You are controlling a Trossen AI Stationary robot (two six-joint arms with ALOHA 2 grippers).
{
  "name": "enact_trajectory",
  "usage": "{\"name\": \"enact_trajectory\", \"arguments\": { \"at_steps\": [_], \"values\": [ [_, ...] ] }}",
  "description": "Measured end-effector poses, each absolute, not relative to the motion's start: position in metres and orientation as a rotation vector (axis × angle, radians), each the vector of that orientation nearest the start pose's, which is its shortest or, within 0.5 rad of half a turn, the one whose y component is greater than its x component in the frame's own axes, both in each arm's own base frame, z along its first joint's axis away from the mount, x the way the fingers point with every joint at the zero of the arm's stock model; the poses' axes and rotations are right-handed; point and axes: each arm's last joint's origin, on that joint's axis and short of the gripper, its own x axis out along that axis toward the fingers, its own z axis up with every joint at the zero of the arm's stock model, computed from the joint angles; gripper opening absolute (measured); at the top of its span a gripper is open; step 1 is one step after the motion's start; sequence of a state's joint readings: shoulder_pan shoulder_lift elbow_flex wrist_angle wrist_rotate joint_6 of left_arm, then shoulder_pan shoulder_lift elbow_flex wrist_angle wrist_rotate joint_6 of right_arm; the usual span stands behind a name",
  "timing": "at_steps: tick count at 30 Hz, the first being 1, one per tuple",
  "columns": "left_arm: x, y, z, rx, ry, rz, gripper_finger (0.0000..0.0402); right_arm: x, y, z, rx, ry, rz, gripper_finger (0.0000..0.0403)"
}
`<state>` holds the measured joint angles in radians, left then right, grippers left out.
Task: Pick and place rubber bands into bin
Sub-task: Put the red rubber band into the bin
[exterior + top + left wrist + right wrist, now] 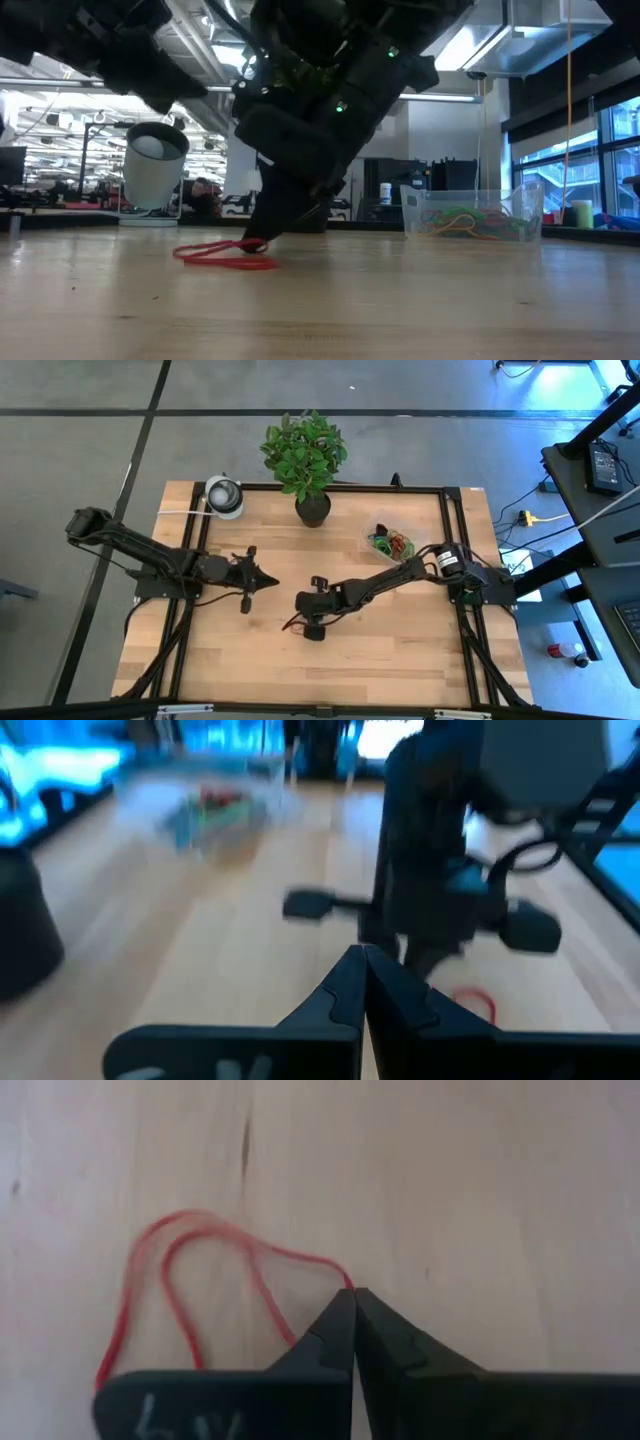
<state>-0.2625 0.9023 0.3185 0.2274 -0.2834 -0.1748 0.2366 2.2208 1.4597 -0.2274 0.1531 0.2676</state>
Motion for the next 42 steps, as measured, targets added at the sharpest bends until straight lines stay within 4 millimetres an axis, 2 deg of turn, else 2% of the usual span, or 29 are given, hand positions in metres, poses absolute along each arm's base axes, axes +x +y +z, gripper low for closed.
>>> {"name": "enact_trajectory", "arguments": {
  "at_steps": [3,6,12,21,27,32,37,42],
  "values": [
    [0.179,-0.034,0.194,-0.041,0.237,0.020,0.0001,0.436,0.104,0.114,0.061,0.985,-0.059,0.0010],
    [0.176,-0.025,0.191,-0.045,0.190,0.027,0.0001,0.427,0.103,0.129,0.089,1.015,-0.047,0.0003],
    [0.167,-0.011,0.184,-0.063,0.175,0.011,0.0001,0.411,0.099,0.187,0.089,0.974,-0.054,0.0002],
    [0.144,-0.001,0.181,-0.085,0.093,0.078,0.0001,0.361,0.083,0.251,0.004,1.054,-0.177,0.0001],
    [0.128,0.000,0.179,-0.113,0.022,0.091,0.0001,0.324,0.060,0.291,0.014,1.086,-0.264,0.0001],
    [0.116,0.000,0.176,-0.124,0.066,0.089,0.0001,0.298,0.039,0.321,0.028,1.064,-0.292,0.0000],
    [0.107,0.000,0.178,-0.103,0.038,0.080,0.0001,0.272,0.017,0.342,0.057,1.049,-0.342,0.0000],
    [0.098,0.000,0.173,-0.101,0.076,0.082,0.0001,0.249,-0.003,0.353,0.084,1.084,-0.413,0.0000]
  ]
}}
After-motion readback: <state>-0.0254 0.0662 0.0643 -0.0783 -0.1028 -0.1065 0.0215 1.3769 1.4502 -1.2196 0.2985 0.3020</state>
